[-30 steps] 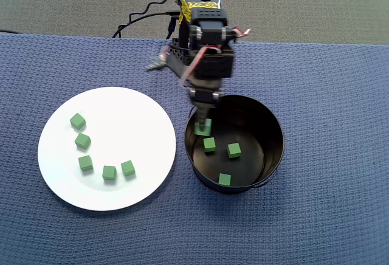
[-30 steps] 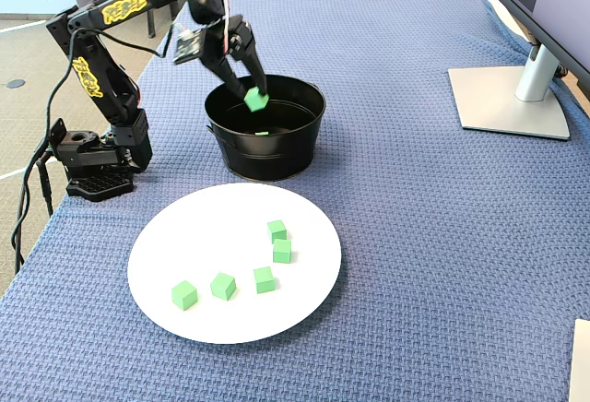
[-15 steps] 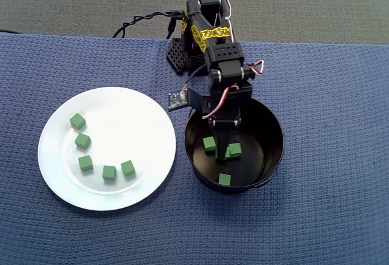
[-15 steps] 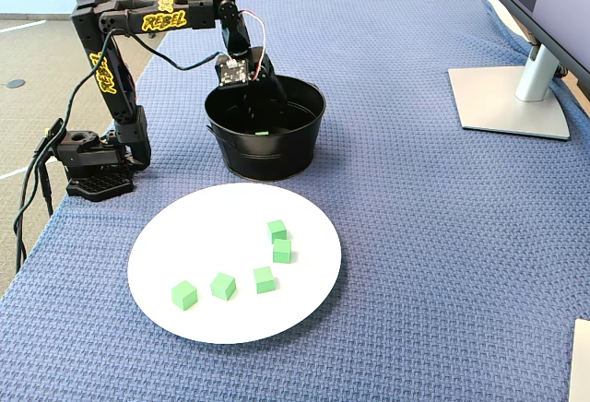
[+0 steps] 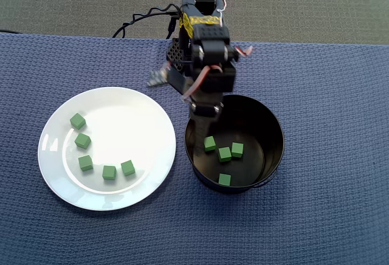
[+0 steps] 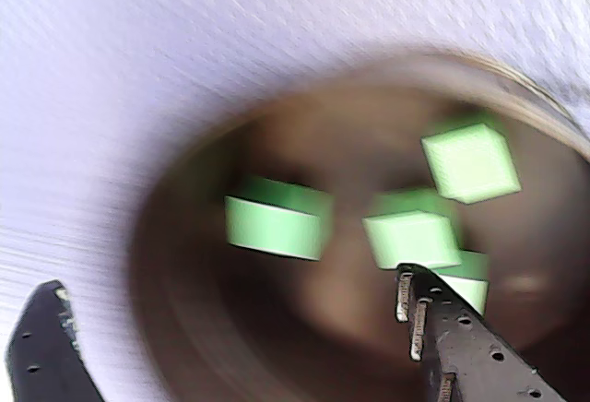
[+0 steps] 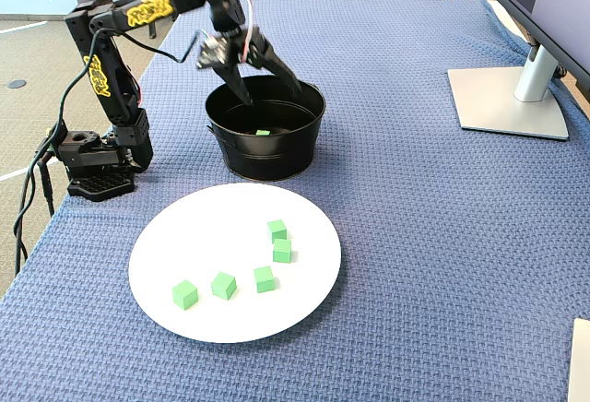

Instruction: Pick up the green cubes from the white plate and place them in the black recipient

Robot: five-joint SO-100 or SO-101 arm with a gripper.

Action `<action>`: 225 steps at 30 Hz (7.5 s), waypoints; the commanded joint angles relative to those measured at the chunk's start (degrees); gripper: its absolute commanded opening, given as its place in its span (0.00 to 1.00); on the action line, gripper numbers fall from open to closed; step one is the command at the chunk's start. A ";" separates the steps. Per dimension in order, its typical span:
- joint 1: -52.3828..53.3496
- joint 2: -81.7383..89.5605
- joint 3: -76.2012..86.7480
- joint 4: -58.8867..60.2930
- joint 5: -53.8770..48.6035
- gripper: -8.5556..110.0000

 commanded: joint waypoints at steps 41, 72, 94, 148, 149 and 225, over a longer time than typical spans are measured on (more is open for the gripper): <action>59.41 -34.72 -7.91 -15.38 -26.89 0.31; 58.89 -47.02 -23.47 -10.63 -26.89 0.07; 51.50 -19.69 -12.22 -0.26 -21.18 0.07; 16.79 2.55 -8.00 6.06 -7.29 0.24; 19.60 1.23 -8.00 4.83 -7.91 0.24; 29.71 -30.94 -3.34 -25.84 -71.72 0.25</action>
